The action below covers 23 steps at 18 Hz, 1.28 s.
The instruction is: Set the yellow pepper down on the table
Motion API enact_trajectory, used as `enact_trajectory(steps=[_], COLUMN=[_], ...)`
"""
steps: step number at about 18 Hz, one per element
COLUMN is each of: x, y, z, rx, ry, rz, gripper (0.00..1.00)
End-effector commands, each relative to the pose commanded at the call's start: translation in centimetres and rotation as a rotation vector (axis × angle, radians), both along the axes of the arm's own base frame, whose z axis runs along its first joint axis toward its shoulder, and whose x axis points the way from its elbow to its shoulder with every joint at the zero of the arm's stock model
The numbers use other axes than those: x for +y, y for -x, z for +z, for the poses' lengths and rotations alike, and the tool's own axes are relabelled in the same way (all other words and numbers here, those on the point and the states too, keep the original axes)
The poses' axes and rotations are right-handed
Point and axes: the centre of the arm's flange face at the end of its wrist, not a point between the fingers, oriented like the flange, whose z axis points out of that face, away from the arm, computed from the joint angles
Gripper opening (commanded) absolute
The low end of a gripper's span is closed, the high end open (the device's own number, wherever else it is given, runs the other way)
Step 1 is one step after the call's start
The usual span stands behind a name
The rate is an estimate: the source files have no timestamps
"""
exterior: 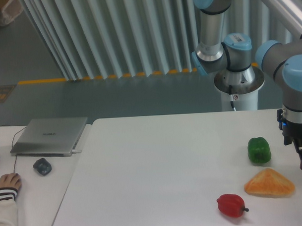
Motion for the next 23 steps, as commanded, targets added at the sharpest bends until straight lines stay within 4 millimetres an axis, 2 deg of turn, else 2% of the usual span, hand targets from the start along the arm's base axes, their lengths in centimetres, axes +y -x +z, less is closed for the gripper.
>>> enact_trajectory(steps=[7, 9, 10, 11, 12, 13, 15, 16, 20, 22, 23], x=[-0.6, -2.1, -2.7, -3.4, -4.8, -5.2, -6.3, -7.3, -9.3, -10.5, -10.7], y=[0.3, 1.7, 2.0, 1.9, 2.5, 3.0, 4.5, 6.2, 9.8, 11.9, 12.2], z=[0.6, 0.3, -0.2, 0.3, 1.5, 1.9, 1.8, 1.5, 0.3, -1.1, -2.0], rx=[0.016, 0.014, 0.010, 0.021, 0.048, 0.065, 0.084, 0.105, 0.148, 0.215, 0.219], ry=[0.003, 0.010, 0.018, 0.014, 0.003, -0.007, -0.016, -0.025, -0.016, 0.098, 0.138], rz=[0.008, 0.048, 0.068, 0.076, 0.092, 0.112, 0.124, 0.133, 0.092, 0.016, 0.025], gripper=[1.00, 1.00, 1.00, 1.00, 1.00, 1.00, 1.00, 1.00, 1.00, 1.00, 1.00])
